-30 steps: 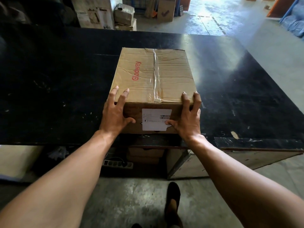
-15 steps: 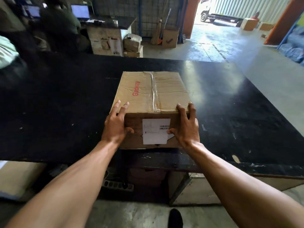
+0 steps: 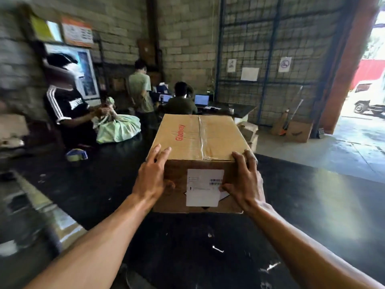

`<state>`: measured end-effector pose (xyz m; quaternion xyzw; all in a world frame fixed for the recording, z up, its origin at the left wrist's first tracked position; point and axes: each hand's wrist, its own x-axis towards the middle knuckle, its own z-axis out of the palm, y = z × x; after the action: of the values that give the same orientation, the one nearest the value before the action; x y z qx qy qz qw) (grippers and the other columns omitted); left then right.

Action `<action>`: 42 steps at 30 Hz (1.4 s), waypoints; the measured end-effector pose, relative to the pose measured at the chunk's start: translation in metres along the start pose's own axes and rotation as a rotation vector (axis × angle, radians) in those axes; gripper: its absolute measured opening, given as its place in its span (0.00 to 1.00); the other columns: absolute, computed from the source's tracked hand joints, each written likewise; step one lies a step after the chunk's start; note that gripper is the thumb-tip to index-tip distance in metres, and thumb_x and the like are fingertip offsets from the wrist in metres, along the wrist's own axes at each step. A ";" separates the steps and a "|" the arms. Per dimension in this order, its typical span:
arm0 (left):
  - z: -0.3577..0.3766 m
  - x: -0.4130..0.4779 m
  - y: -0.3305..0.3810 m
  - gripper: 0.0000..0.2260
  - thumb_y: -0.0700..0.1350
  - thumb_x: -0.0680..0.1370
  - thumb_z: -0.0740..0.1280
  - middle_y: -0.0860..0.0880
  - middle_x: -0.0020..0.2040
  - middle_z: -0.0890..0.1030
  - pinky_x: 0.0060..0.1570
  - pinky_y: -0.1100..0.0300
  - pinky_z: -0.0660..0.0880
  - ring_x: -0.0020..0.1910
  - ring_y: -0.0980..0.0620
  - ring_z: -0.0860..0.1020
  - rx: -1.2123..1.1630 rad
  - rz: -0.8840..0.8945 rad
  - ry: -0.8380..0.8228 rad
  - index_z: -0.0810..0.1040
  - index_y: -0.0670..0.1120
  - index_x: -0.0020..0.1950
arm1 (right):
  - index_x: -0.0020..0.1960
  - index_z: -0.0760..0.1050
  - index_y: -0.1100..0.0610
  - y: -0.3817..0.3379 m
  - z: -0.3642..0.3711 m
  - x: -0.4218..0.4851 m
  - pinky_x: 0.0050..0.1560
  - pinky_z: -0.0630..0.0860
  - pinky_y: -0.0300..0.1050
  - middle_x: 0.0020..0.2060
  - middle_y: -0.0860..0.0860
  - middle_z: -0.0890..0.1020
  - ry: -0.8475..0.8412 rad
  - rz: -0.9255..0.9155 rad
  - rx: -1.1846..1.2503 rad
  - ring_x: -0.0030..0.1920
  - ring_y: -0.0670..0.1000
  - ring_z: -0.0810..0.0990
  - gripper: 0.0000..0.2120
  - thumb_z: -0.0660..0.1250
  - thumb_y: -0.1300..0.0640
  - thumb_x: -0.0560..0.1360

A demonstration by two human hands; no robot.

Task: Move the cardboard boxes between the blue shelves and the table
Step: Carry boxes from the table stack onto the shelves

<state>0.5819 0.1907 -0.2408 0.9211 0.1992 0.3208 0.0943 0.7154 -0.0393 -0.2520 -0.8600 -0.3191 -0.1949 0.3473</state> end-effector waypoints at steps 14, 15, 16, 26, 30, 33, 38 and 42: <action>-0.209 -0.072 -0.066 0.52 0.46 0.55 0.84 0.48 0.75 0.63 0.68 0.48 0.65 0.71 0.43 0.65 0.391 -0.561 0.277 0.65 0.47 0.75 | 0.73 0.58 0.46 -0.213 0.066 0.062 0.62 0.74 0.60 0.75 0.51 0.55 -0.267 -0.539 0.380 0.64 0.64 0.71 0.48 0.81 0.50 0.60; -0.224 -0.081 -0.072 0.52 0.46 0.55 0.84 0.48 0.75 0.63 0.67 0.47 0.66 0.70 0.44 0.66 0.412 -0.579 0.284 0.65 0.47 0.75 | 0.74 0.57 0.45 -0.230 0.071 0.057 0.61 0.74 0.59 0.75 0.51 0.54 -0.292 -0.558 0.404 0.64 0.63 0.71 0.49 0.81 0.50 0.61; -0.238 -0.091 -0.078 0.52 0.46 0.54 0.84 0.49 0.74 0.64 0.67 0.46 0.67 0.70 0.44 0.67 0.434 -0.601 0.285 0.65 0.47 0.75 | 0.74 0.56 0.44 -0.248 0.076 0.052 0.60 0.74 0.58 0.75 0.51 0.54 -0.318 -0.577 0.424 0.63 0.63 0.71 0.50 0.81 0.50 0.61; -0.327 -0.180 -0.098 0.52 0.49 0.55 0.84 0.53 0.74 0.62 0.64 0.47 0.66 0.70 0.46 0.66 0.618 -0.912 0.333 0.62 0.52 0.76 | 0.73 0.59 0.46 -0.378 0.108 0.006 0.60 0.73 0.62 0.75 0.52 0.55 -0.465 -0.843 0.563 0.65 0.65 0.70 0.49 0.82 0.49 0.59; -0.345 -0.197 -0.087 0.52 0.48 0.56 0.84 0.53 0.74 0.62 0.66 0.44 0.67 0.70 0.45 0.66 0.655 -1.051 0.384 0.61 0.52 0.76 | 0.72 0.58 0.46 -0.418 0.118 -0.001 0.61 0.74 0.64 0.75 0.51 0.55 -0.544 -0.964 0.668 0.65 0.65 0.71 0.50 0.83 0.49 0.58; -0.353 -0.207 -0.073 0.53 0.47 0.55 0.84 0.52 0.74 0.62 0.67 0.44 0.67 0.70 0.45 0.66 0.697 -1.149 0.427 0.62 0.51 0.76 | 0.71 0.58 0.44 -0.445 0.121 -0.004 0.60 0.73 0.65 0.74 0.49 0.56 -0.610 -1.056 0.738 0.64 0.65 0.73 0.52 0.84 0.49 0.55; -0.355 -0.217 -0.026 0.51 0.48 0.58 0.83 0.52 0.74 0.61 0.69 0.46 0.59 0.72 0.48 0.63 0.839 -1.312 0.479 0.61 0.51 0.76 | 0.73 0.61 0.48 -0.467 0.110 -0.011 0.61 0.72 0.60 0.74 0.49 0.57 -0.693 -1.215 0.828 0.65 0.64 0.71 0.50 0.83 0.50 0.56; -0.353 -0.234 0.020 0.51 0.50 0.56 0.83 0.49 0.73 0.63 0.70 0.43 0.62 0.70 0.46 0.64 0.935 -1.379 0.486 0.62 0.49 0.75 | 0.72 0.61 0.48 -0.467 0.091 -0.031 0.61 0.71 0.57 0.73 0.50 0.58 -0.760 -1.289 0.923 0.65 0.63 0.71 0.51 0.82 0.49 0.55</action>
<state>0.1991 0.0886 -0.0904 0.4450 0.8392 0.2650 -0.1657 0.3836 0.2729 -0.1106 -0.2927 -0.8836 0.0948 0.3529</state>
